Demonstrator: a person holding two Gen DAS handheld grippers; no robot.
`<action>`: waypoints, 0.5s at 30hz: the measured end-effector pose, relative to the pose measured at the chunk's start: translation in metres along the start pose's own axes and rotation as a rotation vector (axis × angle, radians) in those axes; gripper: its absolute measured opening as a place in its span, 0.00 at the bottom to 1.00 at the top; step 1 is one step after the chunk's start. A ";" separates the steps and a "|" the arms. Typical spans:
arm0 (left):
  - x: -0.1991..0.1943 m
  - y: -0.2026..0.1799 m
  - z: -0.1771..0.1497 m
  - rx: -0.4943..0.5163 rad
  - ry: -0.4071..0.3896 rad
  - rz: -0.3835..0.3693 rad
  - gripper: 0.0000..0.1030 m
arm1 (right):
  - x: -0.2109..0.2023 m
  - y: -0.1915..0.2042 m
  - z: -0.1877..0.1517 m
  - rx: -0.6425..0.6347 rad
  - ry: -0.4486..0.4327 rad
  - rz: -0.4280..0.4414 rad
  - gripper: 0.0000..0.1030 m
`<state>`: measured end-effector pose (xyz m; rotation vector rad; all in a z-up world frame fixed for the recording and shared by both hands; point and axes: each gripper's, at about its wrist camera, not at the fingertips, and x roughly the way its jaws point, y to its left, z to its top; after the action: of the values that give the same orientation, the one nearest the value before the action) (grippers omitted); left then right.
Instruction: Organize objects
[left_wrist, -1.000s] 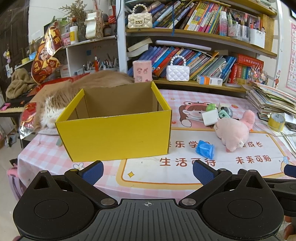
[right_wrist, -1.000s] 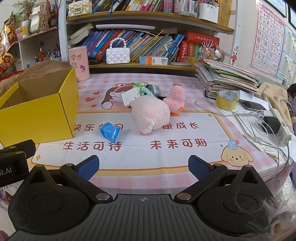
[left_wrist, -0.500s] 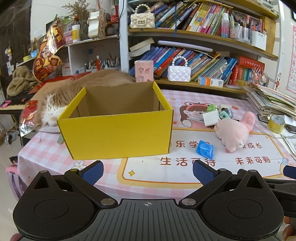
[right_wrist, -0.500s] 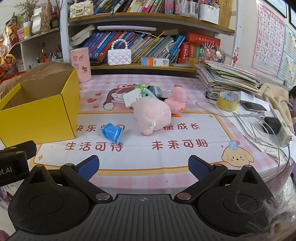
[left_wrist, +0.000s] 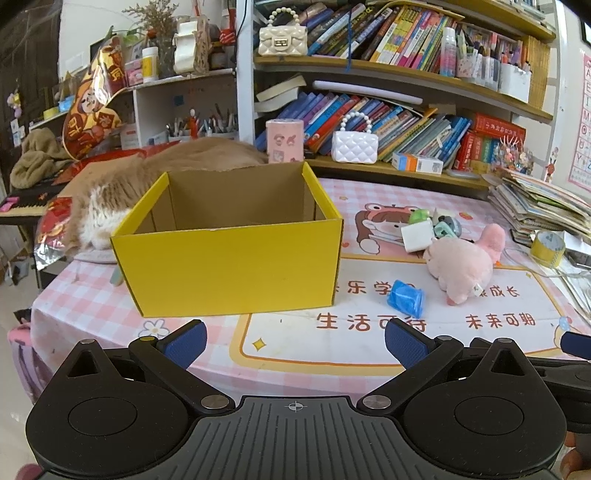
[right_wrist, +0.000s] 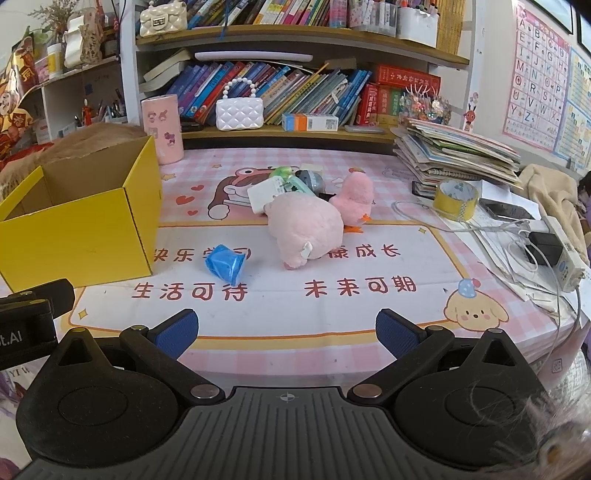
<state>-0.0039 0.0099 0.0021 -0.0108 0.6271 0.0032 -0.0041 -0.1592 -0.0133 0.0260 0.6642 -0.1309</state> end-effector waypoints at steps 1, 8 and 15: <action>0.000 0.000 0.000 -0.002 0.001 0.000 1.00 | 0.000 0.000 0.000 -0.001 0.000 0.000 1.00; 0.005 0.000 0.002 -0.013 0.017 0.017 1.00 | 0.004 -0.001 0.003 -0.015 0.008 0.004 1.00; 0.011 -0.002 0.005 -0.009 0.024 0.012 1.00 | 0.014 0.000 0.008 -0.025 0.029 -0.006 1.00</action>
<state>0.0075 0.0081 -0.0002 -0.0158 0.6509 0.0177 0.0118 -0.1612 -0.0152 0.0013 0.6949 -0.1285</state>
